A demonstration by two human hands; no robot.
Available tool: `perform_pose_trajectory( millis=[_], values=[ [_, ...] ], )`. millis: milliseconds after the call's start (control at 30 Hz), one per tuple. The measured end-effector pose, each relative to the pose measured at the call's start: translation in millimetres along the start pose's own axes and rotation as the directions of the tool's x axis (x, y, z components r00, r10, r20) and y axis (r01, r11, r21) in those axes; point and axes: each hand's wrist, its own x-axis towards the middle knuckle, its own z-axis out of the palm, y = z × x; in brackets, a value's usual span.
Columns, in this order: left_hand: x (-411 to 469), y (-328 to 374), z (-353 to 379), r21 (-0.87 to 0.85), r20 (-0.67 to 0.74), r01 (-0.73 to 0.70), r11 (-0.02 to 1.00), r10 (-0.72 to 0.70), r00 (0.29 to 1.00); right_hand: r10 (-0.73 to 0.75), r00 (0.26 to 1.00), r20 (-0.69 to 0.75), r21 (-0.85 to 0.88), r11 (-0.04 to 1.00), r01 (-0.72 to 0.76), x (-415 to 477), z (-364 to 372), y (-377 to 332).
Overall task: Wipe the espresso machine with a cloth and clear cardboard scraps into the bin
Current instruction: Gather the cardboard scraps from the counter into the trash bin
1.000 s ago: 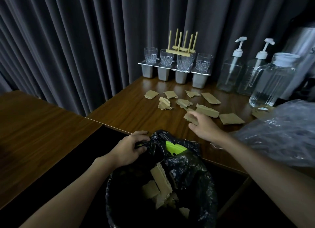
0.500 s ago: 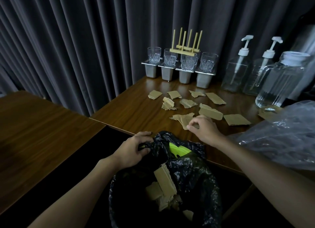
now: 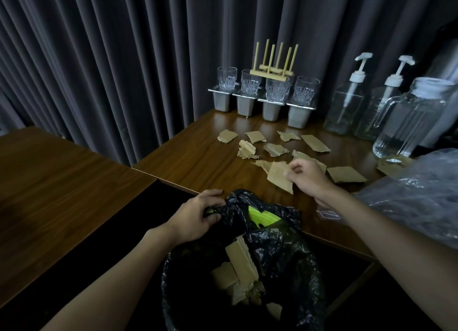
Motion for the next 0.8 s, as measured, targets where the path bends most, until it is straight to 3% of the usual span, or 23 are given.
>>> perform_pose_trajectory(
  millis=[100,267,433,500,600,700,800],
  values=[
    [0.5,0.6,-0.8,0.007,0.004,-0.001,1.0,0.001,1.0,-0.029,0.998,0.051,0.179,0.984,0.019,-8.5,-7.5,-16.1],
    [0.1,2.0,-2.0,0.006,0.011,0.009,1.0,-0.009,1.0,-0.149,0.937,0.317,0.274,0.96,0.061,-38.3,-4.9,-40.4],
    [-1.4,4.9,-3.2,0.013,0.02,0.012,1.0,-0.012,1.0,-0.189,0.783,0.592,0.216,0.974,0.072,-55.8,-0.9,-53.9],
    [-2.2,5.9,-3.3,0.015,0.013,0.012,1.0,-0.012,1.0,-0.19,0.794,0.577,0.18,0.978,0.103,-53.3,2.4,-49.9],
    [-3.1,6.5,-2.8,-0.003,0.007,0.013,1.0,-0.013,1.0,-0.171,0.907,0.384,0.111,0.984,0.139,-39.0,7.6,-36.4],
    [-3.3,6.2,-3.0,-0.005,0.008,0.014,1.0,-0.014,1.0,-0.137,0.962,0.235,-0.139,0.975,0.173,-19.9,11.6,-18.6],
    [-3.7,7.0,-3.0,-0.01,0.004,0.017,1.0,-0.017,1.0,-0.033,0.966,0.255,-0.22,0.971,0.091,-5.2,14.4,-4.0]
  ],
)
